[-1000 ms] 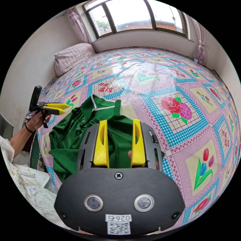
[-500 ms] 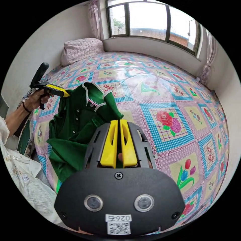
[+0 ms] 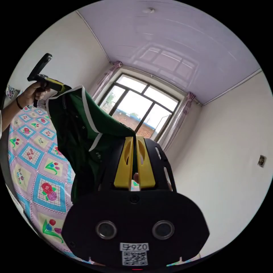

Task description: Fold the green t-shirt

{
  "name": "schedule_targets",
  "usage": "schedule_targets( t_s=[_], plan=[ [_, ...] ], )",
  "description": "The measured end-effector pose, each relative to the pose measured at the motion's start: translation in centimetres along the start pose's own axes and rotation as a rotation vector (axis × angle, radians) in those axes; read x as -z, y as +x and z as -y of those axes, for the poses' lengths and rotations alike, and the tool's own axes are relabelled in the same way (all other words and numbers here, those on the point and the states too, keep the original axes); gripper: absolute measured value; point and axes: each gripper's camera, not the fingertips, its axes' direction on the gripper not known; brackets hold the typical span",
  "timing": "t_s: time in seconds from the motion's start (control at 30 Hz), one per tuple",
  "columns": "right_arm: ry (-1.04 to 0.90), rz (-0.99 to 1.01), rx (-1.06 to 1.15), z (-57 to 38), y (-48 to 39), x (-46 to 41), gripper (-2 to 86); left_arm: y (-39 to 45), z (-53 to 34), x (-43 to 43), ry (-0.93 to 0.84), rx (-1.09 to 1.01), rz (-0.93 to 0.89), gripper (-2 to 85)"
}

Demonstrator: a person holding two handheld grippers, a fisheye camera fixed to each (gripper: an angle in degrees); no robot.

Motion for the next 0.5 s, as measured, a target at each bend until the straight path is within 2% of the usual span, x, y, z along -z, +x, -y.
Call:
schedule_targets(
  t_s=[0.17, 0.3, 0.4, 0.5],
  plan=[
    [0.134, -0.132, 0.013, 5.5, 1.5, 9.8, -1.6, 3.7, 5.8, 7.8, 0.039, -0.051, 0.036, -0.5],
    [0.218, -0.298, 0.077, 9.1, 2.2, 15.6, -1.6, 5.2, 10.5, 13.5, 0.139, -0.1, 0.047, -0.5],
    [0.211, -0.323, 0.093, 11.1, 3.4, 17.0, -1.6, 4.9, 13.1, 14.9, 0.146, -0.12, 0.052, -0.6],
    [0.144, -0.271, 0.092, 11.7, 4.8, 15.1, -1.6, 3.1, 14.1, 12.5, 0.083, -0.1, 0.056, -0.5]
  ],
)
